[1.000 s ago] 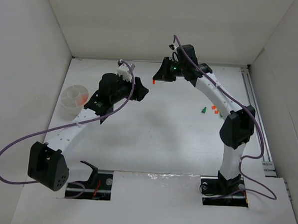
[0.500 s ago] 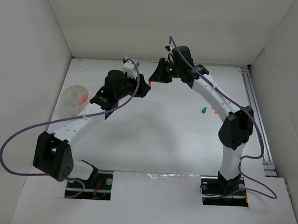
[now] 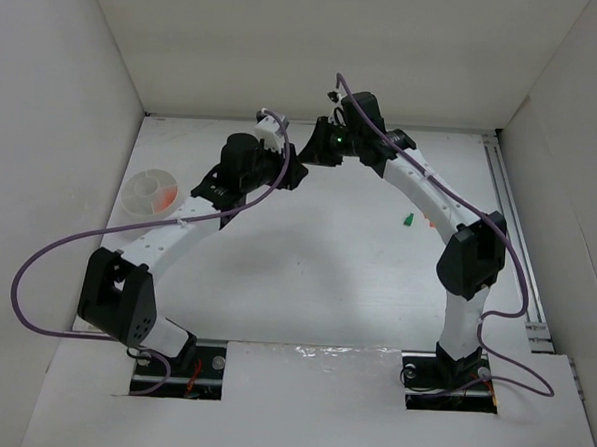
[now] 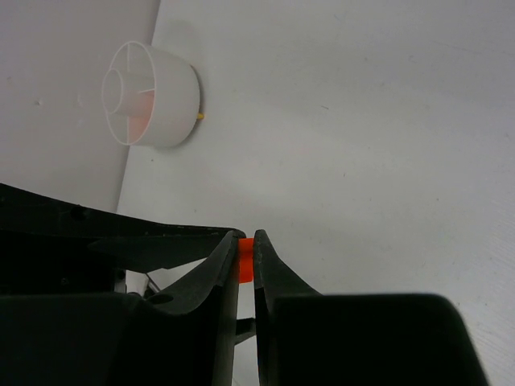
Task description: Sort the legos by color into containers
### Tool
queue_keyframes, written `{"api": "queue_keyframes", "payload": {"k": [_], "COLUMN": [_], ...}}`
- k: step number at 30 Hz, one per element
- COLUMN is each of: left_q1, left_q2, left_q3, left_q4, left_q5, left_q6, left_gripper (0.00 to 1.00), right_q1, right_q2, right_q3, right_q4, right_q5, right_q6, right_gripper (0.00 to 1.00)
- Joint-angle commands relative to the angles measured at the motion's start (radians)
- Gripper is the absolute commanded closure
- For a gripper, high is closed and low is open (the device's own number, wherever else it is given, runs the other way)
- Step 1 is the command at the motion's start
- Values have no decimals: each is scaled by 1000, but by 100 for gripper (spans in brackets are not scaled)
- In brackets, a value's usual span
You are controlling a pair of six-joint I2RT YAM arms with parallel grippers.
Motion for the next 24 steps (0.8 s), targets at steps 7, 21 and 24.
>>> {"api": "queue_keyframes", "payload": {"k": [7, 21, 24], "left_q1": [-3, -3, -3], "left_q2": [16, 7, 7], "left_q3": [66, 48, 39], "left_q4": [17, 17, 17], "left_q5": [-17, -38, -51], "left_q6": [20, 20, 20], "left_gripper": [66, 96, 100], "right_q1": [11, 11, 11], "right_q2": [-2, -2, -2], "right_q3": [52, 43, 43], "right_q4": [38, 38, 49], "right_q5": [1, -17, -27], "right_q6": [13, 22, 22], "right_gripper": [96, 95, 75]}}
